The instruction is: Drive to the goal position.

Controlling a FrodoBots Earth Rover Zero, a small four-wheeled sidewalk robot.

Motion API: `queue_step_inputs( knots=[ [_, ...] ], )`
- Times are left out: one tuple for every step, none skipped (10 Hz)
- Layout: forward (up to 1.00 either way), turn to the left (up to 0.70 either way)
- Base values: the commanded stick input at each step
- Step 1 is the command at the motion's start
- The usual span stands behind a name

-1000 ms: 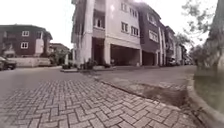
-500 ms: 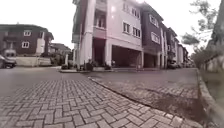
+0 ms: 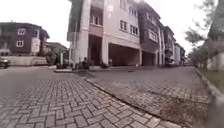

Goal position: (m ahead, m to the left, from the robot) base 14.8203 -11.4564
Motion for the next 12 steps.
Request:
queue_step_inputs(
  knots=[
    [0.69, -0.35],
    [0.69, -0.35],
    [0.69, -0.34],
    [0.69, -0.26],
    [0.69, 0.03],
    [0.69, 0.03],
    [0.69, 0.03],
    [0.69, 0.03],
    [0.69, 0.03],
    [0.69, 0.03],
    [0.69, 0.03],
    [0.69, 0.03]
  ],
)
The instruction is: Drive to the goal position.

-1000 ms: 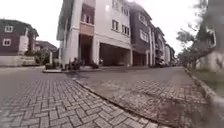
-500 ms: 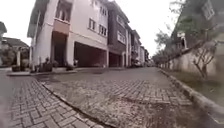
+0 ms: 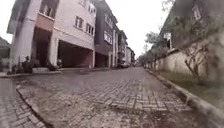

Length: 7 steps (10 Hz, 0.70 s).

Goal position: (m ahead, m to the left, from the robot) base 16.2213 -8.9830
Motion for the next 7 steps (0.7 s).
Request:
queue_step_inputs(
  knots=[
    [0.69, 0.03],
    [0.69, 0.03],
    [0.69, 0.03],
    [0.69, 0.03],
    [0.69, 0.03],
    [0.69, 0.03],
    [0.69, -0.14]
  ],
)
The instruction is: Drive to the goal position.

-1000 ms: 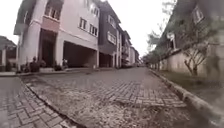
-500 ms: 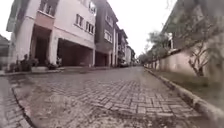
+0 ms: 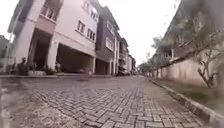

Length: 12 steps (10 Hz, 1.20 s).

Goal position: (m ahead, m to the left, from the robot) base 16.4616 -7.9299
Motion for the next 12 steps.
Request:
queue_step_inputs(
  knots=[
    [0.69, -0.35],
    [0.69, -0.35],
    [0.69, -0.35],
    [0.69, -0.35],
    [0.69, -0.35],
    [0.69, -0.35],
    [0.69, -0.06],
    [0.69, 0.03],
    [0.69, 0.03],
    [0.69, 0.03],
    [0.69, 0.03],
    [0.69, 0.03]
  ],
)
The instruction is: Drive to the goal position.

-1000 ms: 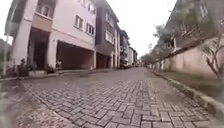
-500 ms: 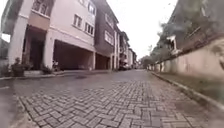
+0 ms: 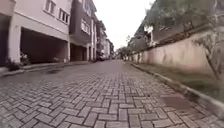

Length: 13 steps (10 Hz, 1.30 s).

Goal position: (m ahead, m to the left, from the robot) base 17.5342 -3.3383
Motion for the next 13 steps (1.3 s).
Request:
queue_step_inputs(
  knots=[
    [0.69, 0.03],
    [0.69, 0.03],
    [0.69, 0.03],
    [0.69, 0.03],
    [0.69, 0.03],
    [0.69, 0.03],
    [0.69, 0.03],
    [0.69, 0.03],
    [0.69, 0.03],
    [0.69, 0.03],
    [0.69, 0.02],
    [0.69, -0.12],
    [0.69, -0.25]
  ],
)
